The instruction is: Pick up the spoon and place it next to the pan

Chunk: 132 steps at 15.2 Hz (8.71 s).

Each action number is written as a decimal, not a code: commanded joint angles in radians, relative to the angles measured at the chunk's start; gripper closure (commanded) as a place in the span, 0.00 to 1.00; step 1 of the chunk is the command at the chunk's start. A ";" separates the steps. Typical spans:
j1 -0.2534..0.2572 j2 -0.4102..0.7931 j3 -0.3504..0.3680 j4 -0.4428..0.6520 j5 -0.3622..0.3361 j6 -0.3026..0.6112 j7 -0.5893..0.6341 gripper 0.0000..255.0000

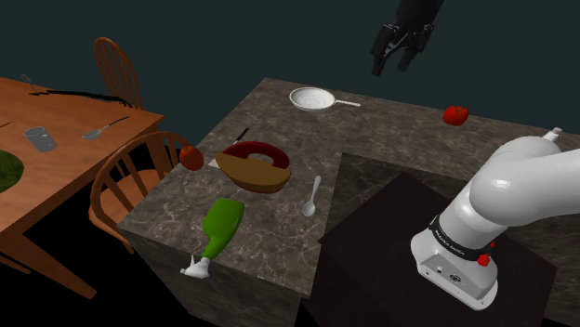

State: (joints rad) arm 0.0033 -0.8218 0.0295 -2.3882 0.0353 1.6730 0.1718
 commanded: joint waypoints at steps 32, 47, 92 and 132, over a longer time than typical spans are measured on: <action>0.028 0.855 0.238 -0.361 0.566 1.163 0.537 0.00; 0.028 1.010 0.276 -0.320 0.667 1.281 0.451 0.00; -0.125 0.965 0.090 0.076 0.270 0.805 0.567 1.00; -0.220 1.589 0.024 0.801 0.206 0.676 0.460 1.00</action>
State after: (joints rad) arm -0.2172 0.7667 0.0533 -1.5878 0.2410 2.3486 0.6319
